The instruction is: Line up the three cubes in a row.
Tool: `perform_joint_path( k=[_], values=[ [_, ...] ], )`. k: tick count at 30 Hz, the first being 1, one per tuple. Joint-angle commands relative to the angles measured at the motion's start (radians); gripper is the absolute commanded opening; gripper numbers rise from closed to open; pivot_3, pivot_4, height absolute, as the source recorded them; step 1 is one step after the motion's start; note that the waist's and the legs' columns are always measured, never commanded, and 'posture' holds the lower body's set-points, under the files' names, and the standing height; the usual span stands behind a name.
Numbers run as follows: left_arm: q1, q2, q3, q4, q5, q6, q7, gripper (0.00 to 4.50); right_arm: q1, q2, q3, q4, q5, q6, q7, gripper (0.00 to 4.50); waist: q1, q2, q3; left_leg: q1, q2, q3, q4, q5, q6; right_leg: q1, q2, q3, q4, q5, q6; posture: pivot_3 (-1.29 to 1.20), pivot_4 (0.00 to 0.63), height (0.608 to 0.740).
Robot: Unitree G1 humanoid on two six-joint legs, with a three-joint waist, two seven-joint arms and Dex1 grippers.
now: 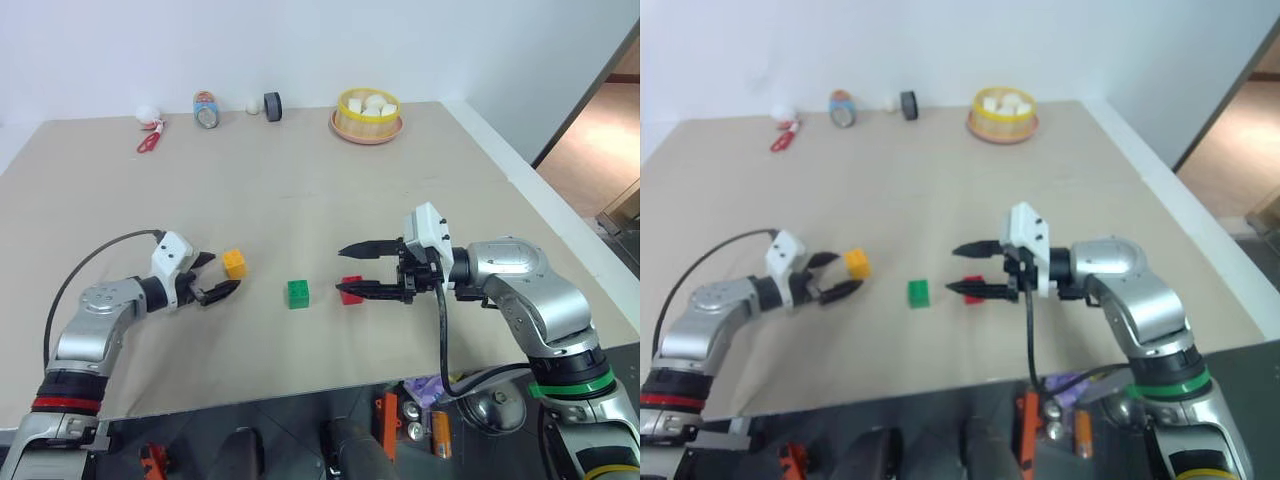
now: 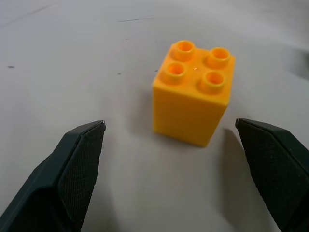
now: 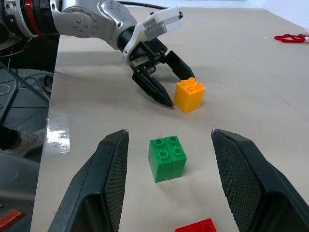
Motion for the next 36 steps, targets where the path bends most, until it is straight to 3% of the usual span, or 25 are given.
perform_joint_path(
  k=[1,3,4,13,21,26,31,36],
  values=[
    [-0.043,-0.008,-0.01,0.028,0.014,-0.018,-0.013,4.46,-0.003,-0.011,-0.035,-0.035,0.02,-0.002,-0.006,2.79,0.0,0.0,0.0,0.0,0.0,0.0,0.0,0.0,0.0,0.0,0.0,0.0,0.0,0.0,0.0,0.0,0.15,0.74],
    [-0.057,-0.015,-0.019,0.048,0.023,-0.028,-0.017,4.46,-0.003,-0.01,-0.034,-0.034,0.019,-0.002,-0.008,2.79,0.0,0.0,0.0,0.0,0.0,0.0,0.0,0.0,0.0,0.0,0.0,0.0,0.0,0.0,0.0,0.0,0.15,0.74],
    [-0.066,-0.021,-0.021,0.058,0.025,-0.029,-0.016,4.22,-0.003,-0.01,-0.034,-0.033,0.018,-0.003,-0.009,2.79,0.001,0.0,0.0,0.0,0.0,-0.001,0.0,0.0,0.0,0.0,0.0,0.0,0.0,0.0,0.001,0.0,0.15,0.74],
    [-0.068,-0.048,-0.023,0.05,0.036,-0.035,-0.012,1.32,-0.006,-0.01,-0.03,-0.024,0.013,-0.009,-0.009,2.79,0.001,0.0,0.0,0.0,0.0,0.0,0.0,0.0,0.0,0.0,0.0,0.0,0.0,0.001,0.001,0.0,0.15,0.74],
    [-0.046,-0.009,-0.006,-0.046,0.008,-0.043,-0.075,1.32,-0.014,-0.015,-0.029,-0.015,0.018,-0.007,0.009,2.79,0.0,0.0,0.0,0.0,0.0,0.0,0.0,0.0,0.0,0.0,0.0,0.0,0.0,0.001,0.001,0.0,0.15,0.74],
    [0.025,0.081,0.001,-0.154,-0.087,-0.14,-0.334,1.32,0.008,-0.046,-0.033,-0.028,0.029,-0.005,0.041,2.79,0.0,0.0,0.0,0.0,0.0,0.0,-0.001,0.0,0.0,0.0,0.0,0.0,0.0,0.0,0.0,0.0,0.15,0.74],
    [0.035,0.109,-0.033,-0.109,-0.072,-0.223,-0.448,1.32,0.006,-0.045,-0.027,-0.032,0.024,-0.005,0.034,2.79,0.0,0.0,0.0,0.0,0.0,-0.001,0.0,0.0,0.0,0.0,0.0,0.0,0.0,-0.002,-0.004,0.0,0.15,0.74],
    [-0.034,0.076,-0.061,0.02,-0.035,-0.314,-0.491,1.32,0.011,-0.051,-0.034,-0.048,0.032,0.006,0.031,2.79,0.0,0.0,0.0,0.0,0.0,0.0,0.001,0.0,0.0,0.0,0.0,0.0,0.0,-0.002,-0.004,0.0,0.15,0.74]
  ],
)
